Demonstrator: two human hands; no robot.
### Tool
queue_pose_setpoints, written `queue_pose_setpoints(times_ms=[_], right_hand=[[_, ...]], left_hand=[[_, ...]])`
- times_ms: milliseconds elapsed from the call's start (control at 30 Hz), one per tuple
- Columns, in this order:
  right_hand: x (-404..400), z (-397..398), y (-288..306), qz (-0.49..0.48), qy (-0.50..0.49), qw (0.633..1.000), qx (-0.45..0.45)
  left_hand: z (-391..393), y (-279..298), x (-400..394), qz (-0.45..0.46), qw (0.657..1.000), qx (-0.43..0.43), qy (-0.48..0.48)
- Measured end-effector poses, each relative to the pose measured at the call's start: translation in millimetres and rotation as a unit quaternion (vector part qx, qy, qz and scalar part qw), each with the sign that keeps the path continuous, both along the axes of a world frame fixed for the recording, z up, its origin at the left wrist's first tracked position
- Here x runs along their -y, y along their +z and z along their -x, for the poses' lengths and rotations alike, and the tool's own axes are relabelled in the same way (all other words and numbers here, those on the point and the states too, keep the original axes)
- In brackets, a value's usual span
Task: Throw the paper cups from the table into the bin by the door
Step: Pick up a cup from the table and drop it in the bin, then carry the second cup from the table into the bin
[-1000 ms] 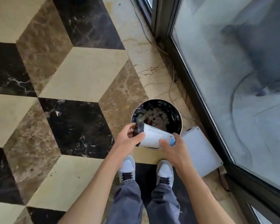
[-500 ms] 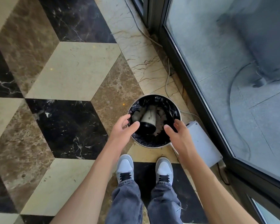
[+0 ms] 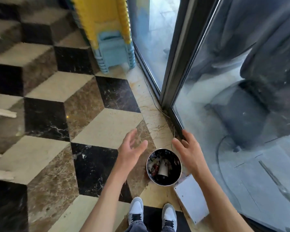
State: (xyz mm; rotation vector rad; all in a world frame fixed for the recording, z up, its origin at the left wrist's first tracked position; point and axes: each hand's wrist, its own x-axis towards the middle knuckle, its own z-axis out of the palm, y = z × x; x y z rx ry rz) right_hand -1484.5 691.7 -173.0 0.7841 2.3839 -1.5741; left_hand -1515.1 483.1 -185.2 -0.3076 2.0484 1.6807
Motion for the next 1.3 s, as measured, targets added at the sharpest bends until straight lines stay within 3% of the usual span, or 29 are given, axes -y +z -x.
queue_pose_setpoints(times_ms=[267,467,700,933,1067,1300], right_hand=[[51,14,223,-0.018,0.064,0.986,-0.156],[91,3,328,-0.004,0.127,0.955,-0.266],[137,-21,372,0.036,0.271,0.909,-0.313],[217,-69,386,0.107,0.430,0.849,-0.288],[290,-128,392,0.121,0.517,0.793,-0.298],[426,-292,401,0.194,0.687,0.651,-0.259]], left_hand=[[-7,217,53,-0.010,0.981,-0.188,0.036],[-29,320,97,-0.018,0.950,-0.291,0.107],[-103,345,122,0.005,0.913,-0.331,0.240],[-226,364,176,0.065,0.858,-0.305,0.407],[-319,373,211,0.110,0.805,-0.306,0.496],[-529,378,265,0.176,0.660,-0.280,0.675]])
